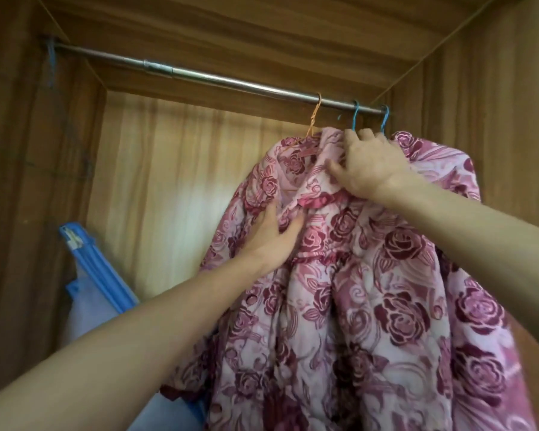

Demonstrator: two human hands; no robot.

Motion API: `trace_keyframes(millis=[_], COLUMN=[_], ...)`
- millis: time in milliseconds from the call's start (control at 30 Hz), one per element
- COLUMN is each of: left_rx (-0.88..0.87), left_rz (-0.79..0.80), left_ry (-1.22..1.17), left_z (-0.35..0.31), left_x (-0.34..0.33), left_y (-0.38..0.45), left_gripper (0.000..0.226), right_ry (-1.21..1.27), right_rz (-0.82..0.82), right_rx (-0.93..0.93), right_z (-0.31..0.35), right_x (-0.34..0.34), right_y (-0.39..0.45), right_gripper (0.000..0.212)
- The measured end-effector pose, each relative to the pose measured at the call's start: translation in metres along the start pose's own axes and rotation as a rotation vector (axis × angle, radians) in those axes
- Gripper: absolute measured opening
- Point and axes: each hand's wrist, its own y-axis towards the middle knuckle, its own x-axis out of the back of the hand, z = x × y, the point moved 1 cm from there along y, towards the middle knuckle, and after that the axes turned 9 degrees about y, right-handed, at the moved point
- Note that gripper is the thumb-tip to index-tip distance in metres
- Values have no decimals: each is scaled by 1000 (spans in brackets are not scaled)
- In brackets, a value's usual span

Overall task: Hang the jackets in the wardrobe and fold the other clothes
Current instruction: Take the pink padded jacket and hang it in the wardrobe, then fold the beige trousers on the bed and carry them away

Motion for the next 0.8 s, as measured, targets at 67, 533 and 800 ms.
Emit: trace_keyframes(millis=[67,533,800], left_rx=[-48,-337,-479], left_rz=[-32,-173,-23], left_ry=[3,86,80], left_z=[4,29,35], left_x=[-5,-42,-66], left_y=[-16,-181,-297], left_gripper=[78,64,56], right_ry=[-23,-32,-69], right_rz=[-3,17,80], right_rx=[64,46,-149], right_z=[-6,6,19], right_x=[1,3,31], right_y=[-26,-273,-425], right_gripper=[72,69,72])
